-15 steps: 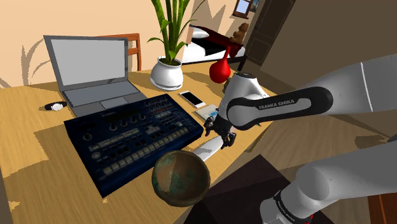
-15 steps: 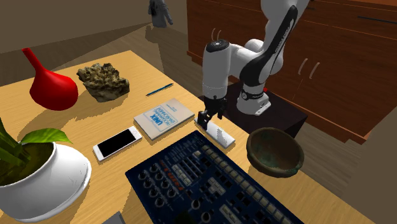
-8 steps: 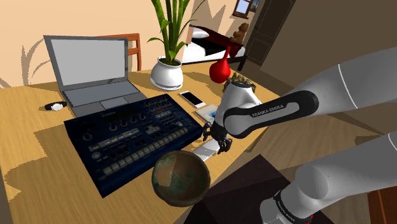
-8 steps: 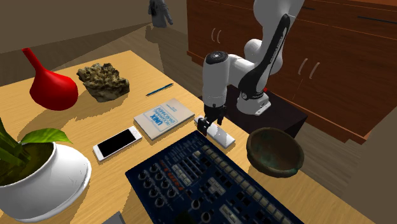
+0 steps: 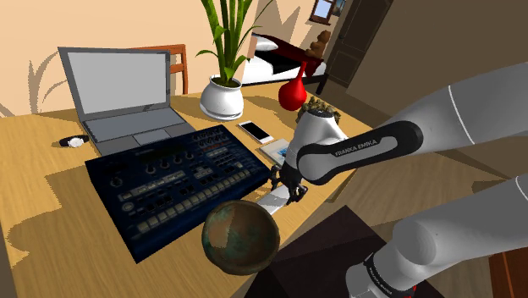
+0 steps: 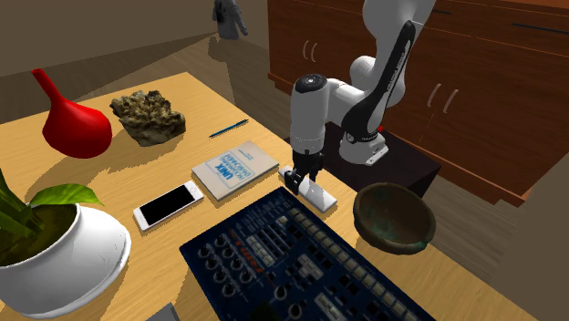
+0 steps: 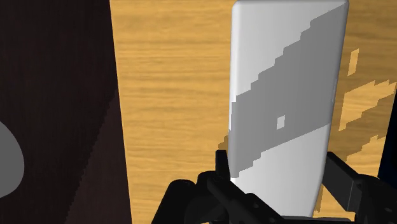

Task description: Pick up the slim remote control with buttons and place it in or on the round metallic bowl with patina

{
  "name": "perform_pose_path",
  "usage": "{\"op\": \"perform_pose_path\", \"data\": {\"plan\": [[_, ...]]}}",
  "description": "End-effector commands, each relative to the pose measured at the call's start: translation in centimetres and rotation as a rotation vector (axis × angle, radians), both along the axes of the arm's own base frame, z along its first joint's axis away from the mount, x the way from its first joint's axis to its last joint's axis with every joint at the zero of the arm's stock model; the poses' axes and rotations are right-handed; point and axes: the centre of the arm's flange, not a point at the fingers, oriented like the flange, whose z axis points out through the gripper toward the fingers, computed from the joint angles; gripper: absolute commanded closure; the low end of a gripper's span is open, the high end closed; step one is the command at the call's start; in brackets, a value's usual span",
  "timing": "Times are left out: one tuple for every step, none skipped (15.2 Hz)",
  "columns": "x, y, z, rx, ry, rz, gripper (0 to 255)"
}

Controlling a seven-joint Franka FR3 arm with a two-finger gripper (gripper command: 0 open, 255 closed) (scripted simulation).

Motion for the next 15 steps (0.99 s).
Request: {"op": "perform_pose_path", "data": {"plan": [[0.0, 0.0, 0.0, 0.000, 0.000, 0.000, 255], [0.0, 0.0, 0.0, 0.000, 0.000, 0.000, 255], [0.0, 0.0, 0.0, 0.000, 0.000, 0.000, 255], [0.0, 0.0, 0.0, 0.000, 0.000, 0.000, 255], [0.0, 0.0, 0.0, 0.000, 0.000, 0.000, 255], [0.0, 0.0, 0.0, 0.000, 0.000, 0.000, 255], [0.0, 0.0, 0.0, 0.000, 0.000, 0.000, 255], [0.0, 0.0, 0.0, 0.000, 0.000, 0.000, 255], [0.0, 0.0, 0.0, 0.000, 0.000, 0.000, 255], [0.0, 0.0, 0.5, 0.000, 0.000, 0.000, 255], [0.0, 0.0, 1.0, 0.000, 0.000, 0.000, 255], [0.0, 0.0, 1.6, 0.000, 0.000, 0.000, 255], [0.0, 0.0, 2.1, 0.000, 0.000, 0.000, 255], [0.0, 0.0, 2.6, 0.000, 0.000, 0.000, 255], [0.0, 0.0, 3.1, 0.000, 0.000, 0.000, 255]]}}
